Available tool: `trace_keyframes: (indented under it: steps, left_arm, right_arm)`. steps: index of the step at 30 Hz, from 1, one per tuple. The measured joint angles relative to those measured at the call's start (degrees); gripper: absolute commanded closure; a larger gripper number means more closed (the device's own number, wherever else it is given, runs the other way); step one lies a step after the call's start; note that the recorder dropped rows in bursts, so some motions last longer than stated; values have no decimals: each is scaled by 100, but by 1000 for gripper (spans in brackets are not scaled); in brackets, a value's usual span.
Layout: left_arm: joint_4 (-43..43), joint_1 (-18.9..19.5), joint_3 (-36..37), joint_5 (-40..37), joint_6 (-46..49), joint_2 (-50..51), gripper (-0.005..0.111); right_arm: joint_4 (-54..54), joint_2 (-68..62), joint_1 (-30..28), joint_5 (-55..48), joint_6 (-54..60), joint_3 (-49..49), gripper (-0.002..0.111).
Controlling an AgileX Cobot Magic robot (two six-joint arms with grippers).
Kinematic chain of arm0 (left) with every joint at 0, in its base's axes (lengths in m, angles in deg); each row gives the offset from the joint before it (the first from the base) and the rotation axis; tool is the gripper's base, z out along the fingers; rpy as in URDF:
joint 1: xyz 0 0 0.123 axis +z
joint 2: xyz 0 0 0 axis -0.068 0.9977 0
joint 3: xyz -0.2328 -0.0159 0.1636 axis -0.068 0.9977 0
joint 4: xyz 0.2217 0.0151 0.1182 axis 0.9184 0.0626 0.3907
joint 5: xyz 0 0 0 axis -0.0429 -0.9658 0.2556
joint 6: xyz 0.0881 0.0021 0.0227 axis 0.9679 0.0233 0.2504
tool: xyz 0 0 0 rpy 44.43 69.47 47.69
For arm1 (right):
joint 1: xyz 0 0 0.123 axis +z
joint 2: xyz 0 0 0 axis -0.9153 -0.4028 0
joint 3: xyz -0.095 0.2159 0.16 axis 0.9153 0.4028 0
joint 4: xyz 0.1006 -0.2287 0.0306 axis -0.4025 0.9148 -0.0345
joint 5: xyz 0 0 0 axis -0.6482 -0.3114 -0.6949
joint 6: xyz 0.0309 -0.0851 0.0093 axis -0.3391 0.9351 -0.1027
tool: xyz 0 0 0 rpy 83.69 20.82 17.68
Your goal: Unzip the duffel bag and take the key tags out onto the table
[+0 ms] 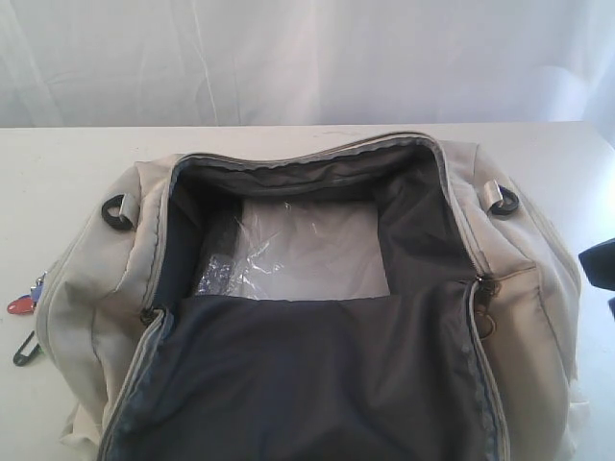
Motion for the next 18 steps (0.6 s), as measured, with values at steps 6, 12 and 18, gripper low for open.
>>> trace_keyframes:
  steps: [6,12,18]
  left_arm:
    - [54,0,2,-210,-358,0,107]
    - [54,0,2,-222,-710,0,107]
    - [54,0,2,-225,-764,0,107]
  right_arm:
    - [0,0,0,0,0,0,108]
    - [0,0,0,0,0,0,108]
    - [0,0,0,0,0,0,108]
